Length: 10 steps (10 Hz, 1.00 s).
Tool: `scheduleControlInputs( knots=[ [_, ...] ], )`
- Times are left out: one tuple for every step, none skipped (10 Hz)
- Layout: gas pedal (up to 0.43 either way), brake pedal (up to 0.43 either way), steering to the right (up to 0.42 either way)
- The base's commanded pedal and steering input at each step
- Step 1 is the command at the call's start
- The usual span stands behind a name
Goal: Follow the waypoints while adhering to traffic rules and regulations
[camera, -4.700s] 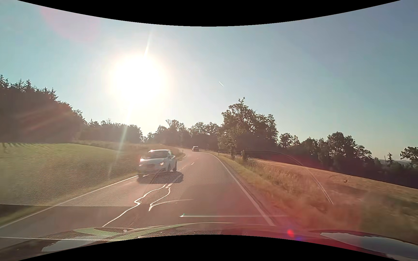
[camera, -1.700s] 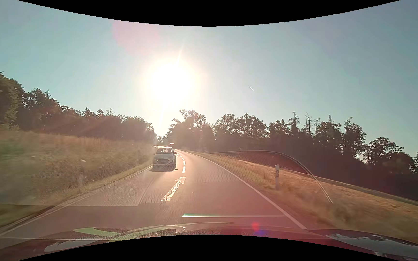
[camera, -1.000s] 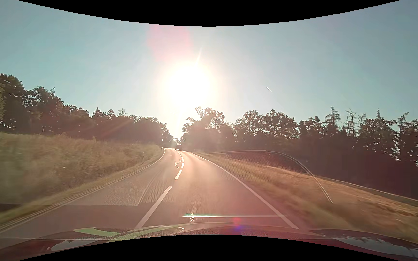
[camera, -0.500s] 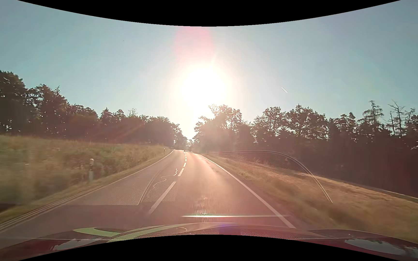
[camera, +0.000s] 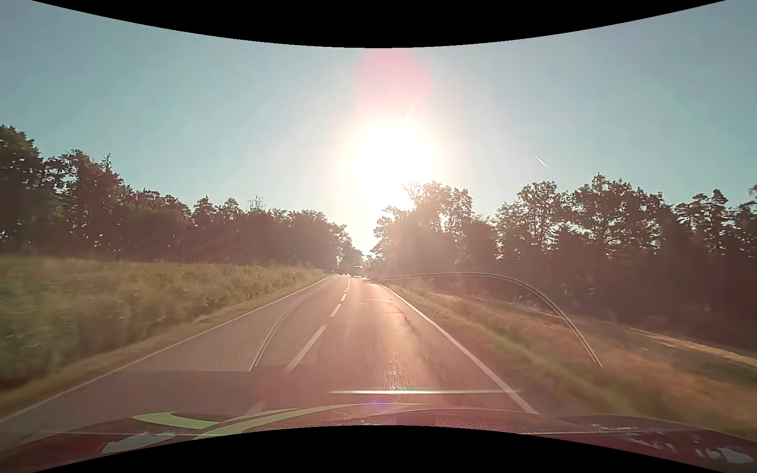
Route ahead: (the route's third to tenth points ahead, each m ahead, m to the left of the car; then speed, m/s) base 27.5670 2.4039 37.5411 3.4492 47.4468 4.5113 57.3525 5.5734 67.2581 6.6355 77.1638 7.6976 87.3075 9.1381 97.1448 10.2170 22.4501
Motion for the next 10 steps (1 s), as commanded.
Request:
scheduleControlInputs(
  knots=[
    [0.429, 0.000, -0.028],
    [0.429, 0.000, -0.024],
    [0.429, 0.000, -0.021],
    [0.429, 0.000, -0.022],
    [0.429, 0.000, -0.020],
    [0.421, 0.000, -0.019],
    [0.398, 0.000, -0.018],
    [0.398, 0.000, -0.016],
    [0.378, 0.000, -0.014],
    [0.370, 0.000, -0.013]
  ],
)
